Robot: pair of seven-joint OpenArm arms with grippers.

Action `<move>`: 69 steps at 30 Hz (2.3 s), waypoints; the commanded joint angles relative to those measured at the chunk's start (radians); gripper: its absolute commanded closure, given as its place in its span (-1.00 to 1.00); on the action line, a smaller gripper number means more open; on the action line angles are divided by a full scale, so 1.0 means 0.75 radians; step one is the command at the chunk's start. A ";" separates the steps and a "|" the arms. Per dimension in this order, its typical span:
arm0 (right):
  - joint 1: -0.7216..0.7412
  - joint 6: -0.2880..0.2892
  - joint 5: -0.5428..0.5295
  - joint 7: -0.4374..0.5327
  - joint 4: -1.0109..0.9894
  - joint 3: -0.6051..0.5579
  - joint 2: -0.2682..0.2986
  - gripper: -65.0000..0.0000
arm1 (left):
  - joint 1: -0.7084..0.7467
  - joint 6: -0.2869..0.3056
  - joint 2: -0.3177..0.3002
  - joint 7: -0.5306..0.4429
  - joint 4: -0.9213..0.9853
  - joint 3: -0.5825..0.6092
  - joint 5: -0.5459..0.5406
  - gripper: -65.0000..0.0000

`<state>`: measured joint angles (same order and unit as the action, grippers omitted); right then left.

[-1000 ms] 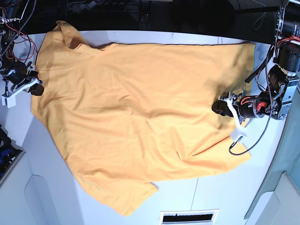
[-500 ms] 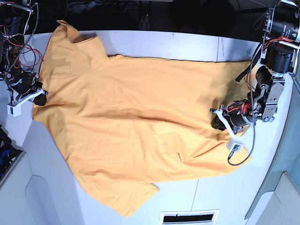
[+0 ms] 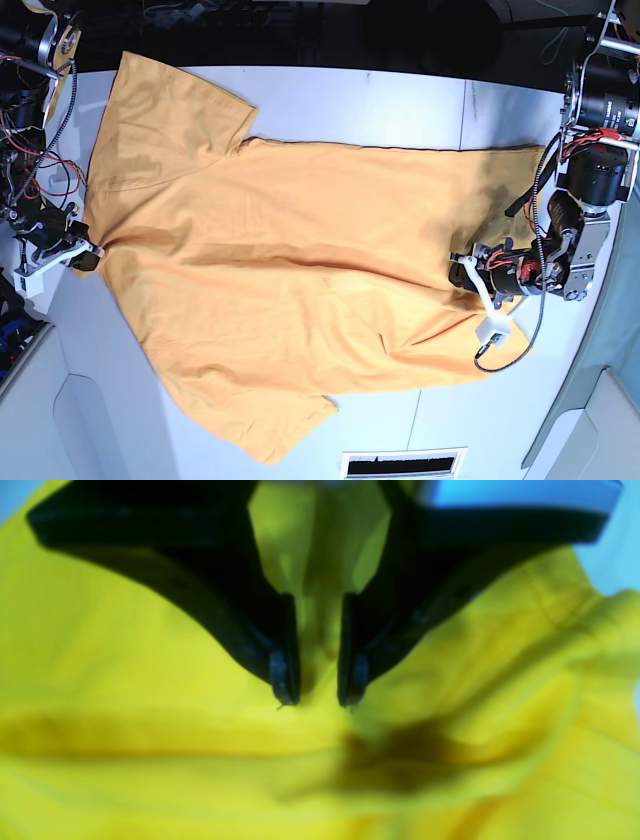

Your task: Layout the t-shirt on the table in an organized manner, then fold the t-shirt properly

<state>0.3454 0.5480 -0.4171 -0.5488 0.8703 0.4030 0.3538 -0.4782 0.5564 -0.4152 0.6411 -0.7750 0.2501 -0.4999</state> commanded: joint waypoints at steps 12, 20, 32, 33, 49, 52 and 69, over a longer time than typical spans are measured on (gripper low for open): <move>-0.293 0.023 -0.285 -0.283 0.497 0.155 0.073 1.00 | 0.168 0.109 -0.298 0.124 -0.398 -0.005 -0.382 0.23; -0.605 0.021 -0.343 -0.357 0.570 0.284 0.097 0.42 | 0.355 0.184 -0.367 0.227 -0.399 -0.128 -0.580 0.11; -0.812 0.044 -0.486 -0.431 0.570 0.267 0.070 0.17 | 0.528 0.189 -0.367 0.311 -0.399 -0.484 -0.616 -0.02; -0.812 0.044 -0.493 -0.432 0.570 0.259 0.063 0.17 | 0.532 0.189 -0.367 0.309 -0.399 -0.484 -0.601 -0.02; -0.812 0.056 -0.537 -0.461 0.570 0.008 0.005 0.17 | 0.531 0.046 -0.356 0.318 -0.398 -0.483 -0.324 -0.02; -0.810 0.057 -0.543 -0.461 0.572 -0.008 -0.010 0.17 | 0.550 0.042 -0.356 0.334 -0.391 -0.483 -0.316 -0.02; -0.809 0.057 -0.551 -0.472 0.583 -0.008 -0.051 0.24 | 0.650 0.189 -0.355 0.439 -0.392 -0.483 -0.466 -0.02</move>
<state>-0.2546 0.6033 -0.8673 -0.8597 1.3045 0.3988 0.3077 0.0143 0.6891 -0.6621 0.9558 -1.0603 -0.1078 -0.8543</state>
